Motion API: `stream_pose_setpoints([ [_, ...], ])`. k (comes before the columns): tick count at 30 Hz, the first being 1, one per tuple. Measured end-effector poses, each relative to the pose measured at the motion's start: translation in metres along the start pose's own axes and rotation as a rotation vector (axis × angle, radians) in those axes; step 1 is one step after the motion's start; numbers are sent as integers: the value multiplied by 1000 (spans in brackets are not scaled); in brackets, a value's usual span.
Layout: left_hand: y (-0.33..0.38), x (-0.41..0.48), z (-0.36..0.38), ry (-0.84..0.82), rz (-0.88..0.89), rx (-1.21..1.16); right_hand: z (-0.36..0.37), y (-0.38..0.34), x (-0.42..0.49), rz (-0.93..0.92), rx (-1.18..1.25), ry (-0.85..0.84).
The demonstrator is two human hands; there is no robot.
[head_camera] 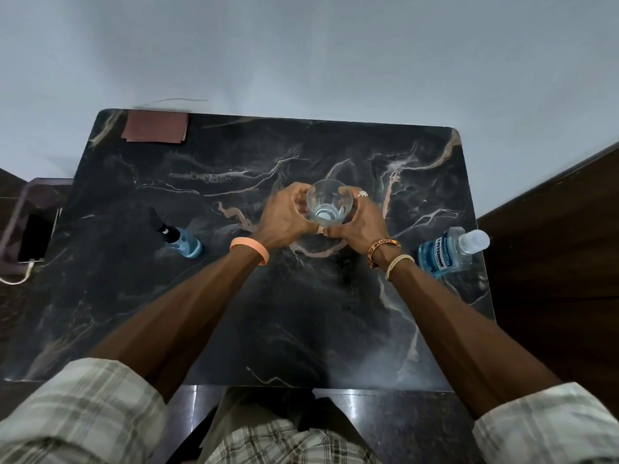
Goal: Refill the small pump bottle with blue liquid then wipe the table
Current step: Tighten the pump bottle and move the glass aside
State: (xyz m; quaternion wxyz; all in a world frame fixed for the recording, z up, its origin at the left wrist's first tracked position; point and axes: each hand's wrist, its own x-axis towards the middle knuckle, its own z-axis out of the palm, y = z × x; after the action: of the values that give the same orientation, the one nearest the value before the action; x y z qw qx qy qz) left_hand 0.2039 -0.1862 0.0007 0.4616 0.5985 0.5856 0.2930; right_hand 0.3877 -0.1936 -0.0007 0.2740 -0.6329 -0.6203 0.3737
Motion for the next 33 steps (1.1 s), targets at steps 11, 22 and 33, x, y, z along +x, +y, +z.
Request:
stream_pose_setpoints([
  [11, 9, 31, -17, 118, 80, 62, 6, -28, 24, -77, 58, 127],
  [22, 9, 89, -45, 142, 131, 118, 19, -48, 80, -118, 52, 200],
  [33, 2, 146, -68, 52, 26, 37, 17, -51, 145, 48, -73, 72],
])
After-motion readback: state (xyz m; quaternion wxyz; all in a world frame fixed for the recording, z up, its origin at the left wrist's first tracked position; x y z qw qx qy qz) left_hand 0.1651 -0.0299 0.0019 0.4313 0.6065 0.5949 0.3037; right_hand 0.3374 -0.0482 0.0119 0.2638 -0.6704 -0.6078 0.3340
